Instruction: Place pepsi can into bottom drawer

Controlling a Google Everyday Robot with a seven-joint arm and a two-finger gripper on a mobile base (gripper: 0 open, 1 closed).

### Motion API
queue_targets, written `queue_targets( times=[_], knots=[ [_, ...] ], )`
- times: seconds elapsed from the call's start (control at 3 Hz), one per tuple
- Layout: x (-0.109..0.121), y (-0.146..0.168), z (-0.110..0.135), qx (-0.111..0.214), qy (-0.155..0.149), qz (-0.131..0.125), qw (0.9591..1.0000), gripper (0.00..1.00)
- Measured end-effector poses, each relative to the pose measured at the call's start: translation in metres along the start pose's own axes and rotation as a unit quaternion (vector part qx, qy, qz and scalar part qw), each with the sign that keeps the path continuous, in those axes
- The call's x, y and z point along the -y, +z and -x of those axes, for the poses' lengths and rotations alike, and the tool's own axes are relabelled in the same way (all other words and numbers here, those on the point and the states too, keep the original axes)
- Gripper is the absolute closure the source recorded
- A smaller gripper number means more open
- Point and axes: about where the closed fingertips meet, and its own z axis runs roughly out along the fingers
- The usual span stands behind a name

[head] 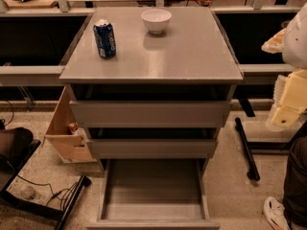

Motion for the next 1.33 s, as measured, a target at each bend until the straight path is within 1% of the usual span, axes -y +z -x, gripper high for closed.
queue_targets(
  times=[0.33, 0.67, 1.0, 1.33],
  knots=[
    [0.0, 0.0, 0.0, 0.0, 0.0, 0.0, 1.0, 0.0],
    [0.024, 0.009, 0.012, 0.035, -0.014, -0.017, 0.9991, 0.0],
    [0.089, 0.029, 0.044, 0.134, -0.04, -0.051, 0.9889, 0.0],
    [0.156, 0.046, 0.086, 0.26, -0.05, -0.082, 0.9606, 0.0]
  ],
)
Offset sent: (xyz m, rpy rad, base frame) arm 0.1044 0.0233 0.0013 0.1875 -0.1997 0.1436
